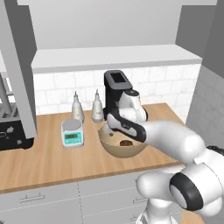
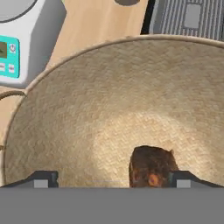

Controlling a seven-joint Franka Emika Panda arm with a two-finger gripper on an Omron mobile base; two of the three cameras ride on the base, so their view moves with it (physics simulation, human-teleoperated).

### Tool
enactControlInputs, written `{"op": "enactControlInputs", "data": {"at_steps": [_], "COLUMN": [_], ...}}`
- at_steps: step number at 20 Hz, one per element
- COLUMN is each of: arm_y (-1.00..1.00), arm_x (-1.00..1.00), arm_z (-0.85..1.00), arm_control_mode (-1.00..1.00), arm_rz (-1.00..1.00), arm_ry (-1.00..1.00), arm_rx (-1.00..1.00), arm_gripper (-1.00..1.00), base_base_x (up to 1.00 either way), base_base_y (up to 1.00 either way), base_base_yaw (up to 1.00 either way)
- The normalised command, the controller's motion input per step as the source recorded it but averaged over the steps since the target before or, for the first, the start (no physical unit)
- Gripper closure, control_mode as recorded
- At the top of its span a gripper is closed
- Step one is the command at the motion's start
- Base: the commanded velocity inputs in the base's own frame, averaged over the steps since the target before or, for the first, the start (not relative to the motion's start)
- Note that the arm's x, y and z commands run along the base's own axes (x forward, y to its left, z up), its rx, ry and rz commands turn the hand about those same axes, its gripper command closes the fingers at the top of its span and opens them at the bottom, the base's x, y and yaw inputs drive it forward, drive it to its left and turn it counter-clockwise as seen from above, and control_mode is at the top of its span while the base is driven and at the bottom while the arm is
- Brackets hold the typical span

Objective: Open the cabinet, pick up the bread from the cabinet and place it in the basket. Then move the basket to the dining counter.

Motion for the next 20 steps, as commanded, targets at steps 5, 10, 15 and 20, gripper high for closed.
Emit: {"op": "enactControlInputs", "data": {"at_steps": [5, 10, 15, 20], "arm_y": [0.09, 0.08, 0.19, 0.36], "arm_x": [-0.86, -0.29, 0.36, 0.1], "arm_z": [0.45, 0.02, -0.09, -0.17], "arm_control_mode": [-1.0, -1.0, -1.0, -1.0], "arm_rz": [0.26, 0.31, 0.25, 0.18], "arm_ry": [-0.21, -0.06, -0.01, 0.0], "arm_rx": [-0.03, -0.09, -0.1, -0.22], "arm_gripper": [-1.0, -1.0, -1.0, -1.0], "base_base_x": [0.0, 0.0, 0.0, 0.0], "base_base_y": [0.0, 0.0, 0.0, 0.0], "base_base_yaw": [0.0, 0.0, 0.0, 0.0]}}
